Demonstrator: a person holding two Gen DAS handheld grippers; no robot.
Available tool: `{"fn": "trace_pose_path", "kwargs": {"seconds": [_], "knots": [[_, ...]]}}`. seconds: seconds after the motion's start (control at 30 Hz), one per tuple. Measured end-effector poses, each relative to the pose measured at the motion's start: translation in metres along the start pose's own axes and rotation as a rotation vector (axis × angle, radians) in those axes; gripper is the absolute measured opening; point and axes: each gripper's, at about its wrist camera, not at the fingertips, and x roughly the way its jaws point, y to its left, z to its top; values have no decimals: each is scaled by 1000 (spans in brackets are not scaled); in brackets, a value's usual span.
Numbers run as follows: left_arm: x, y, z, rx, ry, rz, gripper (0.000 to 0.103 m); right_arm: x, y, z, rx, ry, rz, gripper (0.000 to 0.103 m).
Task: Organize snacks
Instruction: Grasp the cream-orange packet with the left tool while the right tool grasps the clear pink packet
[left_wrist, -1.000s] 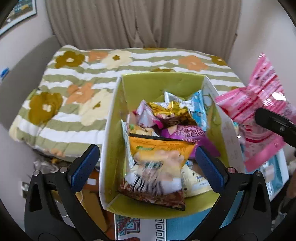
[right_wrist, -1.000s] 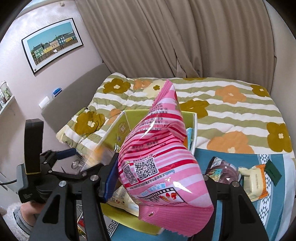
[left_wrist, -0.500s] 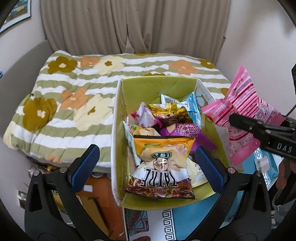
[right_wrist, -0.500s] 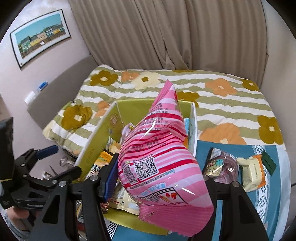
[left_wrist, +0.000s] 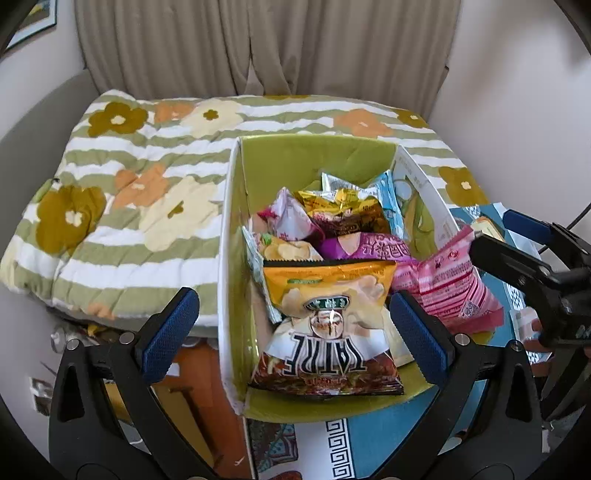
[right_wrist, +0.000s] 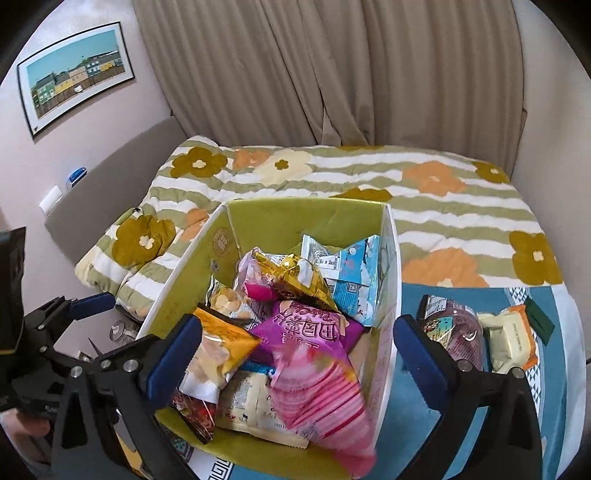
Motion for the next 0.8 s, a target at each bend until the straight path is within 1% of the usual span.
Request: {"fn": "trace_pose_path", "kwargs": {"seconds": [0.1, 0.27, 0.4, 0.53, 0.8], "knots": [[-3, -5, -3, -15, -1, 14, 102, -6, 1, -7, -30, -4, -6, 103], [-24, -21, -9, -44, -39, 48, 103, -26, -6, -11, -59, -22, 30, 103], [-40, -40, -13, -43, -60, 56, 102, -46, -15, -14, -50, -38, 52, 103], [-56, -68, -16, -26, -97, 67, 102, -70, -33, -21, -34, -61, 51, 103], [-71, -133, -25, 7, -130, 33, 103, -118, -91, -42, 35, -99, 4, 103]]}}
